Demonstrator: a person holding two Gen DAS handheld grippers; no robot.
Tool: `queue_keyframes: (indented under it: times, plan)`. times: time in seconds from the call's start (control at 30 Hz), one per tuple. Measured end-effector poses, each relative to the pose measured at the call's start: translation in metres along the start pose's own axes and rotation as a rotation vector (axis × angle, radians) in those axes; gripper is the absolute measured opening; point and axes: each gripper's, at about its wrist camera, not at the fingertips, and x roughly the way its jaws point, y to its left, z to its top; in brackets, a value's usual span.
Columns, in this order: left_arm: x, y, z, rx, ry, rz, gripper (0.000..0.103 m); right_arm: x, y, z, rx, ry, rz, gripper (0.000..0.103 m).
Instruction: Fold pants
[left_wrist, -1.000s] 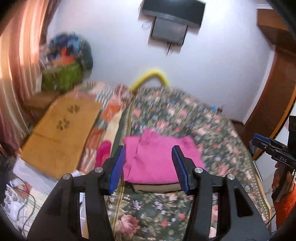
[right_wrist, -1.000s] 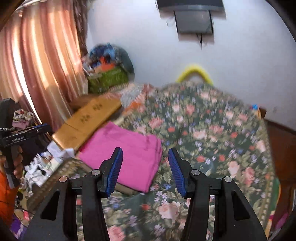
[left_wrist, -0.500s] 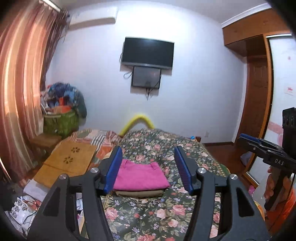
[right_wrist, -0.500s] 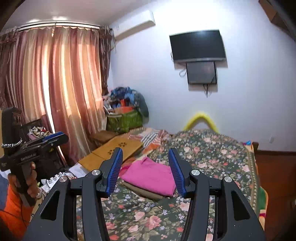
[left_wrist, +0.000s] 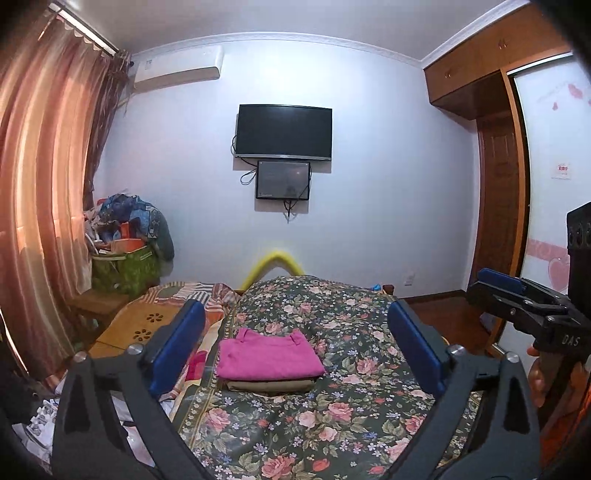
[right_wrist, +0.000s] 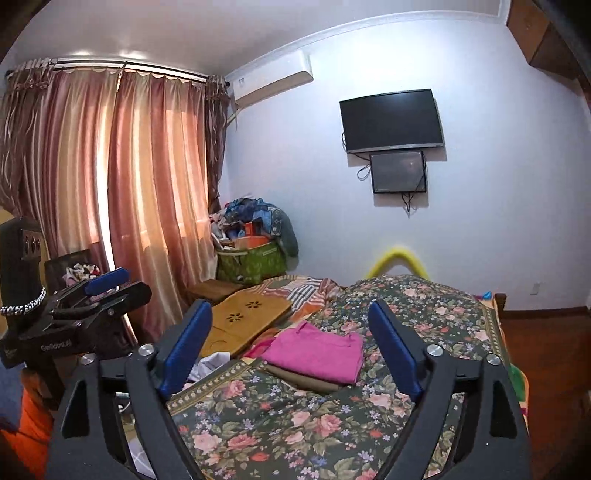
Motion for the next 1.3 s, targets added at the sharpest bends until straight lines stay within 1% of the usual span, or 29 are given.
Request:
queue_keyframes:
  times: [0.07, 0.17, 0.23, 0.47, 1.3]
  plan:
    - [-0.002, -0.001, -0.001, -0.003, 0.002, 0.0, 0.101, 0.0, 0.001, 0.0, 0.003, -0.004, -0.01, 0.096]
    - [-0.006, -0.005, -0.004, -0.011, 0.0, 0.002, 0.102, -0.006, 0.005, -0.002, 0.005, -0.017, -0.031, 0.101]
    - [-0.006, -0.007, -0.005, -0.017, 0.004, -0.001, 0.102, -0.009, 0.005, -0.004, 0.006, -0.023, -0.045, 0.102]
    - [-0.006, -0.008, -0.007, -0.019, 0.005, 0.003, 0.103, -0.012, 0.006, -0.007, 0.009, -0.024, -0.072, 0.103]
    - [0.0, -0.011, -0.012, -0.023, 0.018, -0.013, 0.103, -0.019, 0.005, -0.008, 0.019, -0.008, -0.094, 0.103]
